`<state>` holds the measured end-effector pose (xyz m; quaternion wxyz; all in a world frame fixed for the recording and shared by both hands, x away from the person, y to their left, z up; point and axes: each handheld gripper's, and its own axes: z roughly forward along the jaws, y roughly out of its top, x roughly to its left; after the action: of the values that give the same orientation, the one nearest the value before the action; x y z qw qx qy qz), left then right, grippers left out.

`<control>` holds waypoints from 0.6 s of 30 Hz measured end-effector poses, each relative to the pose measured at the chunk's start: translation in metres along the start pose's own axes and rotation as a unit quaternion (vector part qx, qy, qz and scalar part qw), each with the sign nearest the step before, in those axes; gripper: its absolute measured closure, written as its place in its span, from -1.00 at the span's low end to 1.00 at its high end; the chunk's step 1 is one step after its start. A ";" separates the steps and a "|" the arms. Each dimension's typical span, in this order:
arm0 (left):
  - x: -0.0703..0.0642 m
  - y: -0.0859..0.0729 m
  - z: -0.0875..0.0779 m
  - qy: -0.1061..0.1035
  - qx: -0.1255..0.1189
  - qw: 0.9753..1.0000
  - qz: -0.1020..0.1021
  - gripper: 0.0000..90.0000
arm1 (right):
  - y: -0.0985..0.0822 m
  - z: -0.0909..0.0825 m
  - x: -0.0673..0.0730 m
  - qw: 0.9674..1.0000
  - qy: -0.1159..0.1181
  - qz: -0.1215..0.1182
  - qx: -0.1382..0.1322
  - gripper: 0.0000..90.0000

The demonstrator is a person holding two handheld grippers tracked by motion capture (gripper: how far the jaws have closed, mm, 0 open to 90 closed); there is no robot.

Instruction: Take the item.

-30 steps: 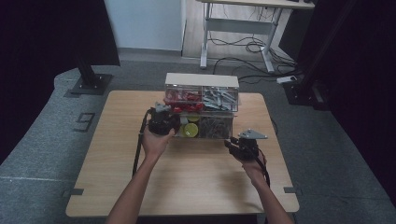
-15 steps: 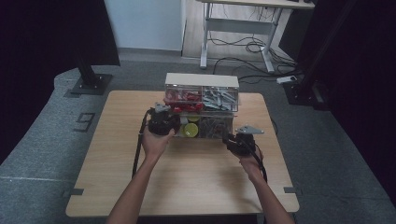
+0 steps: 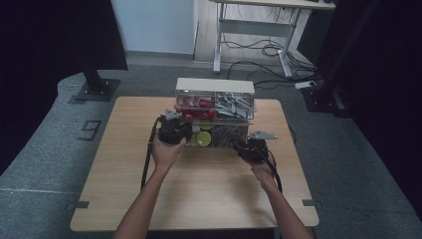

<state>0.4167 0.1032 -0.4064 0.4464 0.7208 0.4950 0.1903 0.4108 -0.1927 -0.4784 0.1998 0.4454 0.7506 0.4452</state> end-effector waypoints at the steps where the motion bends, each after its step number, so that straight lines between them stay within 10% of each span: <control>1: 0.000 0.000 0.000 0.000 0.000 1.000 0.000 1.00 | 0.000 0.001 0.000 1.000 0.000 -0.001 0.001 0.44; 18: -0.001 0.000 0.000 -0.002 0.000 1.000 0.004 0.99 | -0.002 0.014 -0.003 1.000 0.005 0.010 0.012 0.54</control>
<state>0.4160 0.1018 -0.4068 0.4467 0.7230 0.4913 0.1906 0.4214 -0.1892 -0.4873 0.1864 0.4532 0.7524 0.4402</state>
